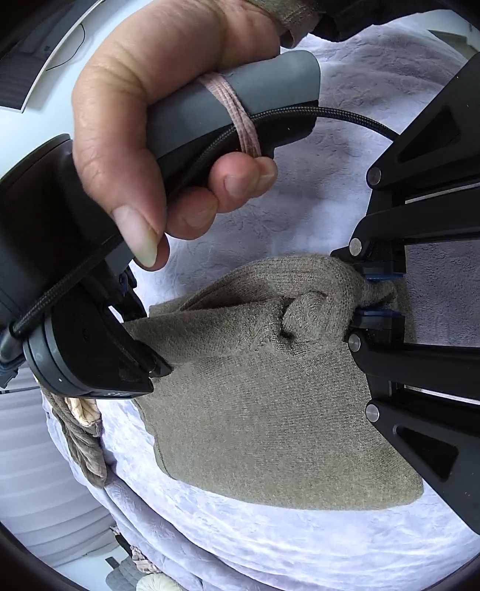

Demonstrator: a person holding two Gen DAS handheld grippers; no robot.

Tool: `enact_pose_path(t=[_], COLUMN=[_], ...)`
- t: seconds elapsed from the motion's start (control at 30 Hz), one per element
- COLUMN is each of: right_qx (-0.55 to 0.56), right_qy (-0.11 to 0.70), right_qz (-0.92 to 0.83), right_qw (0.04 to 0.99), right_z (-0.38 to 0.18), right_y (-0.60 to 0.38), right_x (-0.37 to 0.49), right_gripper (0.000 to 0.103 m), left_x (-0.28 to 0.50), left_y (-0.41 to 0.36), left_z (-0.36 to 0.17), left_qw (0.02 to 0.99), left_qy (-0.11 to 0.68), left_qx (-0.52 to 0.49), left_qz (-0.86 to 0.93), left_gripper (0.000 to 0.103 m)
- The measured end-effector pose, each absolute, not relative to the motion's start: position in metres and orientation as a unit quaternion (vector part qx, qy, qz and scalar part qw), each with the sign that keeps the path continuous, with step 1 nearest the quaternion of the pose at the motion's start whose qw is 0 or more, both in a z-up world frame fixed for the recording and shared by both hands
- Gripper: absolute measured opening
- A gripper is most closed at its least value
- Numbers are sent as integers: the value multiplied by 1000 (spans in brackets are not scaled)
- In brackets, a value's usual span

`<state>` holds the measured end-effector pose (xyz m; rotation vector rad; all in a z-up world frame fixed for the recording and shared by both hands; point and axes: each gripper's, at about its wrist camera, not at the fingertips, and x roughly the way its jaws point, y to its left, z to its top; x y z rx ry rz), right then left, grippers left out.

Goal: Fold small clothes

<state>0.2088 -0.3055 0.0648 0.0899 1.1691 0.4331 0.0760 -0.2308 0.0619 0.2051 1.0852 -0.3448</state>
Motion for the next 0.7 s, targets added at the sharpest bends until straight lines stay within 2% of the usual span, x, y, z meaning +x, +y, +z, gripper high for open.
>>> enact_pose_path(t=[0.1,0.17,0.2,0.27,0.3,0.33,0.37,0.4,0.5,0.7], right_qx=[35,39,44,54,53,51,54,64,110,124], right_qy=[553,554,555,558,556,551,544,538,525,504], right_qz=[195,188,185,180,176,166,155,148,134,141], right_qw=[809,810,810,808,811,816,823,827,834,843], right_z=[55,52,52,54,57,62,68,73,88,101], right_y=[-306,-308,-309,-312,-314,-319,-325,-333,-359,-366], right_x=[209,208,208,208,206,203,198,193,169,88], right_gripper=[17,24,28,39,43,52,58,60,60,60], left_x=[76,76,75,73,71,69,66,60,32,-17], left_y=[-230,-230,-230,-228,-226,-224,-223,-220,-213,-174], left_z=[56,57,57,59,61,63,65,68,78,81], left_qw=[834,836,835,825,827,828,826,824,824,824], left_qy=[519,516,517,527,527,526,526,528,514,504], left_qx=[91,93,91,67,61,61,61,59,63,92], left_qz=[-164,-165,-168,-190,-187,-186,-190,-198,-229,-242], left_gripper=[12,14,31,58,58,59,71,84,84,84])
